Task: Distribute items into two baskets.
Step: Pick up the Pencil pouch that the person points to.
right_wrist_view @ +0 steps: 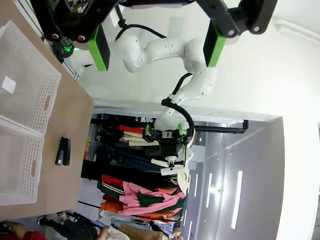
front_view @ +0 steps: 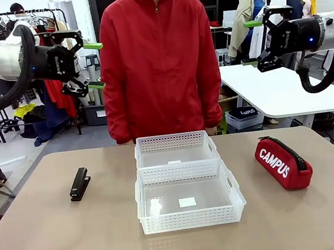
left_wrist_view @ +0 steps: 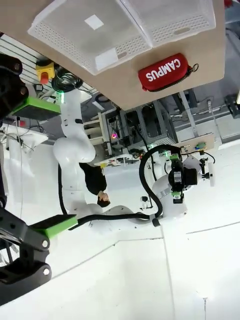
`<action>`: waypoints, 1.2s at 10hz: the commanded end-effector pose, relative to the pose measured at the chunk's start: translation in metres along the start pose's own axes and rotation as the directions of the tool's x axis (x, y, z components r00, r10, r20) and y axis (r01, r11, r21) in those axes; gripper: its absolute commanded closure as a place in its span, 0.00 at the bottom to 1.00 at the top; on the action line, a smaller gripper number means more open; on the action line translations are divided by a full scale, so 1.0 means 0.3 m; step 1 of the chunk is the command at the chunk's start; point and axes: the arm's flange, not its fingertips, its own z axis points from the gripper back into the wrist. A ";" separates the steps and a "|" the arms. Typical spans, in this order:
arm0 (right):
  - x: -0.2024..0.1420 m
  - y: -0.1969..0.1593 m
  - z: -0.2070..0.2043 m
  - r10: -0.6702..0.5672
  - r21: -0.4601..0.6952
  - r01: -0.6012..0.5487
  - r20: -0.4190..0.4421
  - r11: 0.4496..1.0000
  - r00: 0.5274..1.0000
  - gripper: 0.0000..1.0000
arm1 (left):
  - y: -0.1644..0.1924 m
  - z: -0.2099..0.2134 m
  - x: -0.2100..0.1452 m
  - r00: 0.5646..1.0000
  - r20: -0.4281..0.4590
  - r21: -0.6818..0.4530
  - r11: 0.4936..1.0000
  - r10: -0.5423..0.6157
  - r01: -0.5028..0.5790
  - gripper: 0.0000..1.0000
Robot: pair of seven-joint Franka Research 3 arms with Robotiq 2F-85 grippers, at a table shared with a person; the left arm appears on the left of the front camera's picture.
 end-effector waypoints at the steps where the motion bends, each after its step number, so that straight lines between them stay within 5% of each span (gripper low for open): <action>1: 0.037 0.012 0.019 0.009 -0.014 -0.009 -0.019 1.000 1.000 0.00 | -0.015 0.028 0.008 0.999 0.019 -0.030 0.999 0.029 -0.028 0.00; 6: 0.037 0.006 0.033 0.071 -0.050 -0.072 -0.009 0.996 0.997 0.00 | -0.019 0.056 0.009 0.999 0.039 -0.029 0.999 0.015 -0.014 0.00; 12: 0.030 -0.004 0.028 0.008 -0.016 -0.008 0.001 1.000 1.000 0.00 | 0.007 0.052 0.007 0.999 0.035 -0.003 1.000 0.016 -0.016 0.00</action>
